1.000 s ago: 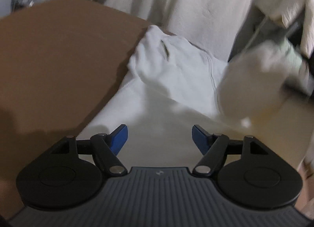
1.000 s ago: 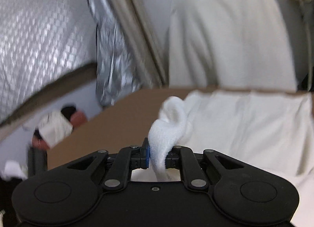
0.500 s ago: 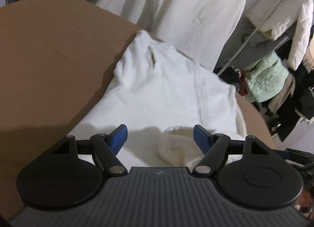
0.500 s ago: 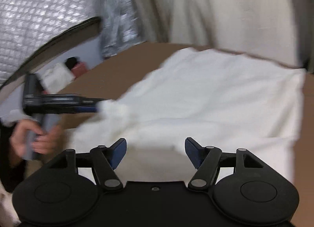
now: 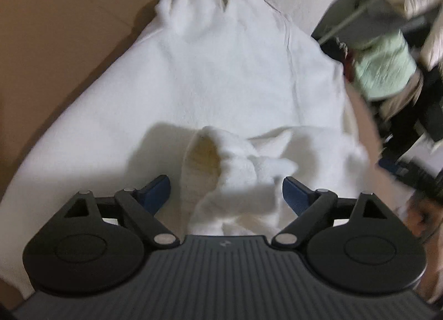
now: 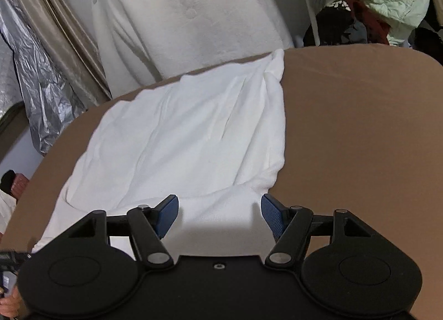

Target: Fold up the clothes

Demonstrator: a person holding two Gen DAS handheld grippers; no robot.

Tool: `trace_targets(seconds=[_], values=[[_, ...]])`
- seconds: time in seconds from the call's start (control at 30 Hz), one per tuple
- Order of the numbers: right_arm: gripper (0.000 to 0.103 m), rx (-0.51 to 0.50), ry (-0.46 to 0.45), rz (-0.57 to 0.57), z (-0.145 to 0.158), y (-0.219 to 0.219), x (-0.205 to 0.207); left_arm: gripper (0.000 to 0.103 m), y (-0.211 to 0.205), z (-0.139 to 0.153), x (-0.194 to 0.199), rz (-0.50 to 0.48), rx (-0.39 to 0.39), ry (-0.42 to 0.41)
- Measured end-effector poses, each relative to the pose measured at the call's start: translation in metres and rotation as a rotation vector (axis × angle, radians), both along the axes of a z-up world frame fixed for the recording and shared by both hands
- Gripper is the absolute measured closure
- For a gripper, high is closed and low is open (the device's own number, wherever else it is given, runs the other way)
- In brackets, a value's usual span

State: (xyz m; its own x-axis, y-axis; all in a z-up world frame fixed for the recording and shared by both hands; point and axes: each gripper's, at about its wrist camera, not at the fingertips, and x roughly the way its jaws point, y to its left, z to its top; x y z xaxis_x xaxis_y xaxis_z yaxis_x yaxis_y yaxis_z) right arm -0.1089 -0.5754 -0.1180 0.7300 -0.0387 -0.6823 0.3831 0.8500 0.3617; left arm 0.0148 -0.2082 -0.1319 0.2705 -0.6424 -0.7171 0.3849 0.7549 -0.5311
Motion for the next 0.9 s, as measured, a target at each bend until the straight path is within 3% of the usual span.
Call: trace_targets(seconds=[0.03, 0.07, 0.1, 0.2, 0.23, 0.3, 0.4, 0.47, 0.53, 0.63, 0.7, 0.77, 0.8, 0.9], values=[[0.032, 0.0, 0.011, 0.006, -0.003, 0.001, 0.004, 0.032, -0.006, 0.005, -0.005, -0.015, 0.04, -0.056], [0.032, 0.001, 0.026, 0.016, -0.007, 0.001, 0.007, 0.075, -0.012, 0.011, -0.01, -0.037, 0.08, -0.117], [0.032, 0.001, 0.037, 0.022, -0.008, 0.0, 0.008, 0.078, -0.017, 0.021, -0.018, -0.07, 0.11, -0.192], [0.032, 0.0, 0.062, 0.027, -0.015, 0.005, 0.01, 0.078, -0.012, 0.061, -0.041, -0.058, 0.058, -0.413], [0.032, -0.001, 0.07, 0.024, -0.017, 0.005, 0.011, 0.077, -0.009, 0.067, -0.041, -0.037, 0.086, -0.438], [0.032, -0.003, 0.086, 0.019, -0.023, 0.006, 0.012, 0.059, -0.005, 0.076, -0.041, 0.009, 0.146, -0.479], [0.032, -0.006, 0.11, 0.012, -0.031, 0.007, 0.014, 0.056, -0.001, 0.038, -0.02, 0.074, 0.291, -0.399], [0.032, -0.01, 0.123, 0.006, -0.034, 0.008, 0.013, 0.049, 0.008, 0.018, -0.004, 0.096, 0.277, -0.304], [0.032, -0.019, 0.112, -0.001, -0.021, 0.011, 0.002, 0.049, 0.02, 0.021, 0.0, 0.151, 0.195, -0.252], [0.031, 0.004, 0.063, 0.041, 0.003, 0.022, -0.025, 0.049, 0.025, 0.036, -0.012, 0.169, 0.19, -0.315], [0.022, 0.01, 0.056, 0.12, 0.01, 0.034, -0.038, 0.047, 0.025, 0.04, -0.019, 0.164, 0.214, -0.338], [0.02, -0.024, 0.144, 0.203, 0.003, 0.047, -0.039, 0.046, 0.024, 0.037, -0.023, 0.15, 0.217, -0.308], [0.02, -0.063, 0.237, 0.246, -0.007, 0.054, -0.036, 0.046, 0.025, 0.035, -0.023, 0.148, 0.221, -0.29], [0.018, -0.104, 0.427, 0.343, -0.033, 0.064, -0.036, 0.045, 0.023, 0.028, -0.023, 0.13, 0.292, -0.265]])
